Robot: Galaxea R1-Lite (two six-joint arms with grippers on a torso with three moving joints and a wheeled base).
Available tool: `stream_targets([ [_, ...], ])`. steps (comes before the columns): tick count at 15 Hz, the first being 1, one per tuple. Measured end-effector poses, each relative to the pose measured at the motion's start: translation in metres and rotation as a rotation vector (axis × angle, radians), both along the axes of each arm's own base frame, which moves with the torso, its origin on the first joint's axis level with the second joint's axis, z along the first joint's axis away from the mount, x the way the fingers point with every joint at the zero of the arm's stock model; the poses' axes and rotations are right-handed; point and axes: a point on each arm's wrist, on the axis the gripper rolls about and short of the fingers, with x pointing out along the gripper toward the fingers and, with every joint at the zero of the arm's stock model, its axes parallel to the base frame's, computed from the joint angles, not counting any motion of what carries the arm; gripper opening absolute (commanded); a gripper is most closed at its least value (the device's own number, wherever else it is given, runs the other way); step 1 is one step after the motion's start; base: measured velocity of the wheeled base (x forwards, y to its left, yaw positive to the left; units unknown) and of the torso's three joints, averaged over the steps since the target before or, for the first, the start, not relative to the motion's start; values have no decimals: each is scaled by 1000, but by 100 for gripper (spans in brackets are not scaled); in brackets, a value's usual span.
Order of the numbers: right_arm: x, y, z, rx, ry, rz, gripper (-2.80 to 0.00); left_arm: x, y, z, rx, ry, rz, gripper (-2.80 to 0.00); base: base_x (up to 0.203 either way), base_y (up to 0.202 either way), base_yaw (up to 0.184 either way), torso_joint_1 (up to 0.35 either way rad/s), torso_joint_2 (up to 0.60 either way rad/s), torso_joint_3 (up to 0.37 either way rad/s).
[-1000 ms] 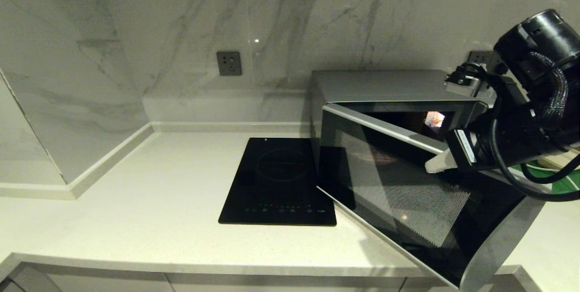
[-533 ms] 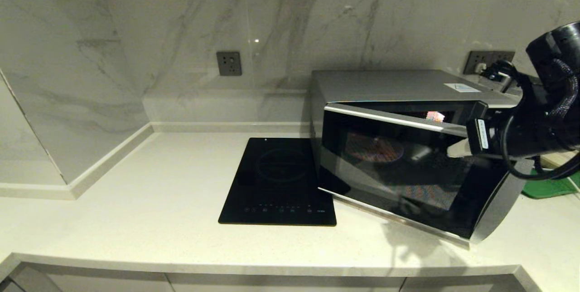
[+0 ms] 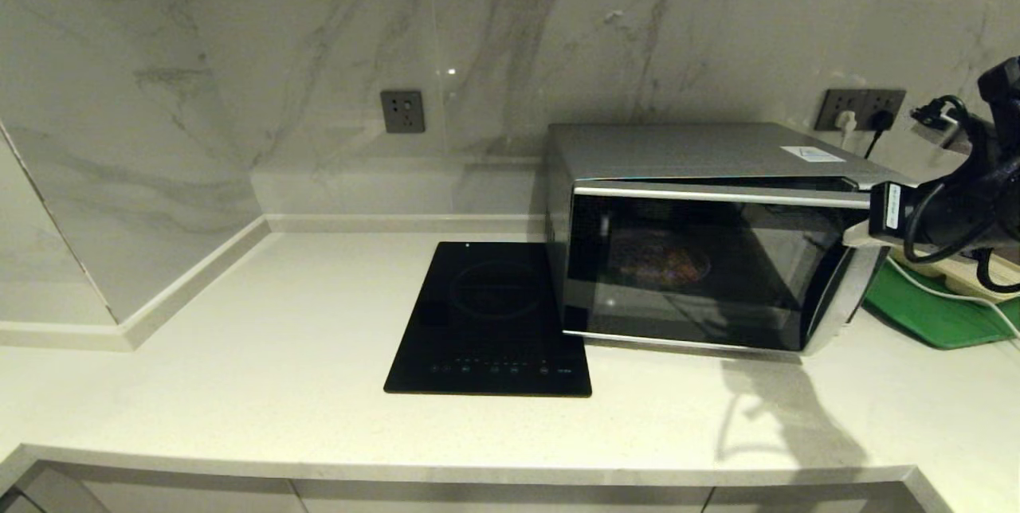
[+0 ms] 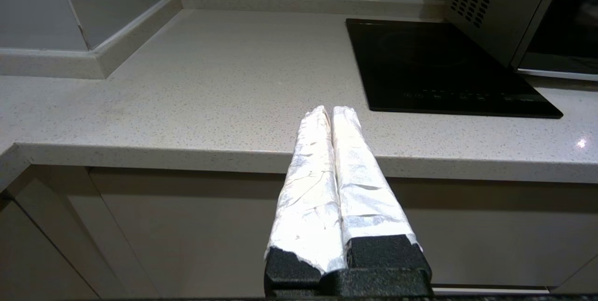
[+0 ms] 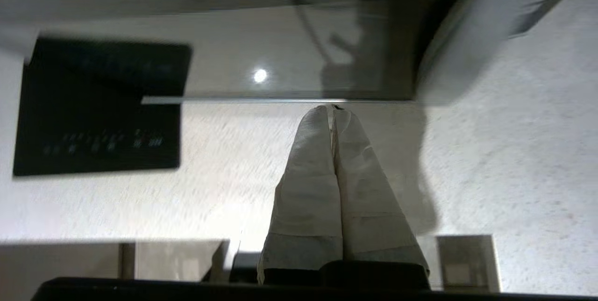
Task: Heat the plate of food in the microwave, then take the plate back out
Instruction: Close the microwave oven
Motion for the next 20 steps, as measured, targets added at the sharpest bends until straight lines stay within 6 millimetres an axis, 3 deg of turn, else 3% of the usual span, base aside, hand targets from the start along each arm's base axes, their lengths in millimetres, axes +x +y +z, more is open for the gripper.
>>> stream_targets([
  [6,31,-23,-6,73,-74,-119,-280,0,0,0,0,0,0,-280,0,0,0,0,0,0],
  [20,82,-35,-17,164,-141,-154,-280,0,0,0,0,0,0,-280,0,0,0,0,0,0],
])
